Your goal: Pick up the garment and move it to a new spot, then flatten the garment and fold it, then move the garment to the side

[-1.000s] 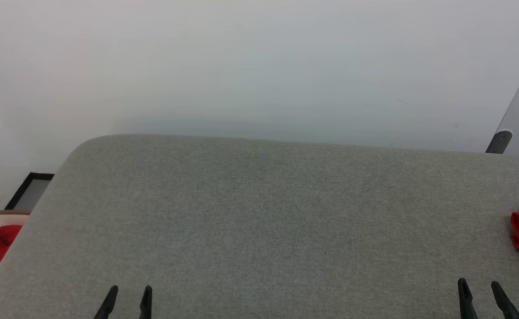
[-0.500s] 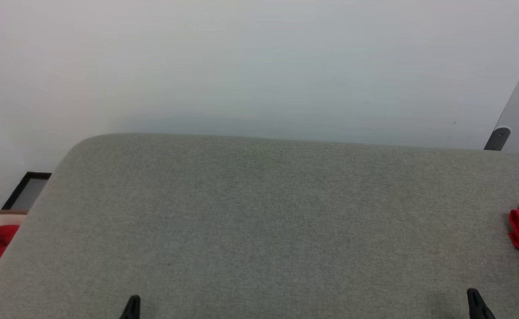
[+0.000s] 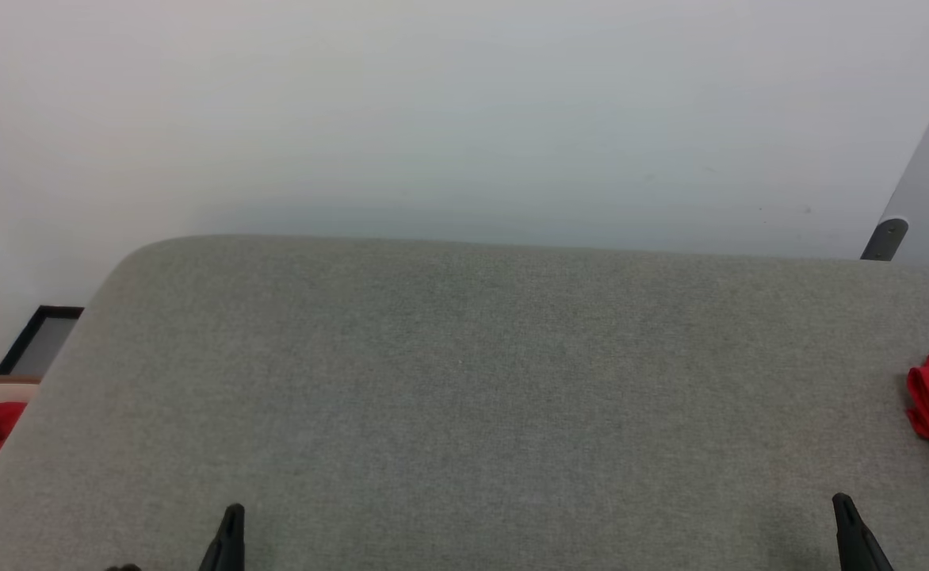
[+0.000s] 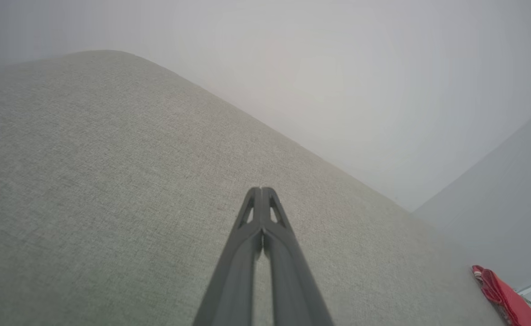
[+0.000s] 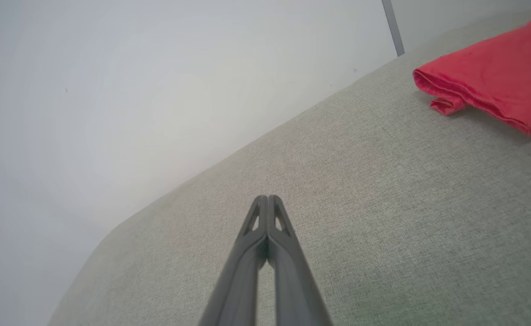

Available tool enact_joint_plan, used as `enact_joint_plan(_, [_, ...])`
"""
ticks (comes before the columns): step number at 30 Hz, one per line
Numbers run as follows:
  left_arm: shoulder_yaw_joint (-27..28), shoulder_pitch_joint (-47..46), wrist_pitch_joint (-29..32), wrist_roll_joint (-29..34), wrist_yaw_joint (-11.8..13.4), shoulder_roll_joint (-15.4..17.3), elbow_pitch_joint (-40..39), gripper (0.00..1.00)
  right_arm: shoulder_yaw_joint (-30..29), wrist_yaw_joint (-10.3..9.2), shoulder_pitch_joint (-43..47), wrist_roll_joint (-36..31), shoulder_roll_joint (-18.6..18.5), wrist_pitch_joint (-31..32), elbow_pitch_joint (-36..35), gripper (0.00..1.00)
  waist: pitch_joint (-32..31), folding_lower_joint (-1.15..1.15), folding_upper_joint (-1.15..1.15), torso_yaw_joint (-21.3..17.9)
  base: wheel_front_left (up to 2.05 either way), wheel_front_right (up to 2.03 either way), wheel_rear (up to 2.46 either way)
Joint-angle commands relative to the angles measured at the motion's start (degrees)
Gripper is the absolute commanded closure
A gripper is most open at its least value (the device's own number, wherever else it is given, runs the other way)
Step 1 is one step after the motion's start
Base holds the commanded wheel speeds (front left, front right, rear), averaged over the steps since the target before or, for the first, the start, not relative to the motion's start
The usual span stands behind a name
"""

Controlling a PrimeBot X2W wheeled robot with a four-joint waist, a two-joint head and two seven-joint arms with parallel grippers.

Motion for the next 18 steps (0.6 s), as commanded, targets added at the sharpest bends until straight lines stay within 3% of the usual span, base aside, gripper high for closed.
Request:
enact_joint_plan(1, [0.54, -1.75, 0.53, -2.27, -0.14, 0.05, -0.39, 1.00, -0.32, -0.01, -1.99, 2.36, -0.02, 0.41, -0.40, 1.00, 0.10, 0.00, 0.00, -0.08, 0.00, 0.00, 0.00])
enact_joint_plan(18, [1.85, -5.02, 3.94, -14.05, -0.23, -1.26, 0.93, 1.00, -0.55, -0.02, -5.27, 14.00, 0.31, 2.71, 1.42, 1.00, 0.86, 0.00, 0.00, -0.77, 0.00, 0.00, 0.00])
